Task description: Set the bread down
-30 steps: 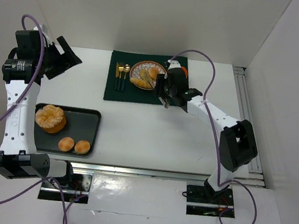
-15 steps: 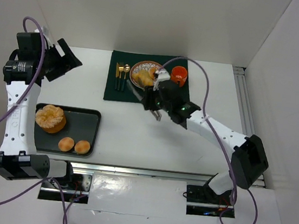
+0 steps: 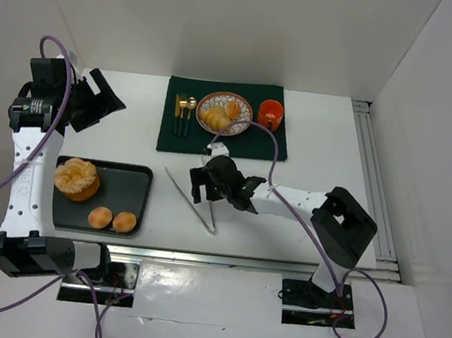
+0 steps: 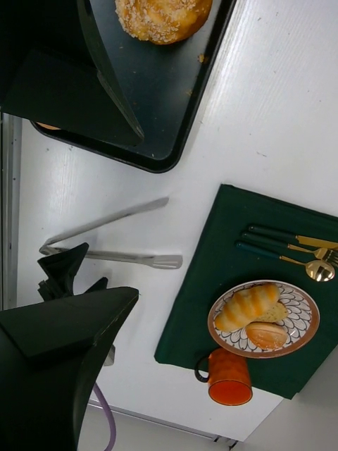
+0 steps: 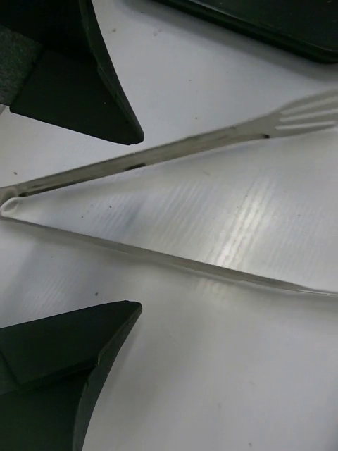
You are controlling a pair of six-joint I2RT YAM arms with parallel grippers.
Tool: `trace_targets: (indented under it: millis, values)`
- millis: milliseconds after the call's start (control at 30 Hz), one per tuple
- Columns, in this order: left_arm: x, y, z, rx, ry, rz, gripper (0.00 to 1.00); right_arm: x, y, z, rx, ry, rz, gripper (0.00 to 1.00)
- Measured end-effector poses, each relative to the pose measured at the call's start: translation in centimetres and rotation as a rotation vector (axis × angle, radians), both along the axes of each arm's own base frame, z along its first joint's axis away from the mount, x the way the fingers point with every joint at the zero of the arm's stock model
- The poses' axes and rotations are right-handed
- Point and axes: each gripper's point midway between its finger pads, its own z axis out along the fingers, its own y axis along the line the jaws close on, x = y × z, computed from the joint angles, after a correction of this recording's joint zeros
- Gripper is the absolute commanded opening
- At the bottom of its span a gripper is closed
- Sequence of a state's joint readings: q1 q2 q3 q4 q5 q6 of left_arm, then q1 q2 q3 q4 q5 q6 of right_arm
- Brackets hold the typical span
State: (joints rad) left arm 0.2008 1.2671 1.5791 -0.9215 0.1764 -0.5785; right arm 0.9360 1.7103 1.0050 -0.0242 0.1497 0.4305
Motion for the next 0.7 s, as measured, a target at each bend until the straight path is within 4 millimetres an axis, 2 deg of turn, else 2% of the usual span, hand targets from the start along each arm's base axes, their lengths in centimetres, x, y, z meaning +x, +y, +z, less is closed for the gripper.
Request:
trace_targets:
  millis: [133,200,267,367,467,600,700]
  values:
    - [0.0,0.0,0.0,0.0,-0.001,0.0,0.95,1.5,-0.8,1.9,-0.011,-0.031,-0.08,1.0]
    - [0.0,0.0,0.0,0.0,-0.002,-0.001,0.95,2.4,-2.2,3.5,-0.007,-0.044,-0.146,1.0]
    - [0.0,-0.2,-0.1,-0.001,0.0,-0.006,0.95,4.5,-5.4,6.2,0.018,-0.067,-0.268,1.0]
    - [0.0,-0.8,-0.6,-0.002,0.01,-0.024,0.95,6.9,-9.9,8.8,0.046,-0.093,-0.414,1.0]
    - [0.0,-2.5,-1.6,-0.005,0.032,-0.078,0.95,8.7,-15.1,10.6,0.057,-0.118,-0.563,1.0]
    - [0.4,-5.0,-2.9,-0.003,0.067,-0.155,0.95,8.5,-19.4,10.6,0.036,-0.12,-0.673,1.0]
    - [1.1,-6.8,-4.0,0.001,0.097,-0.205,0.95,7.7,-21.9,9.2,-0.002,-0.091,-0.735,1.0]
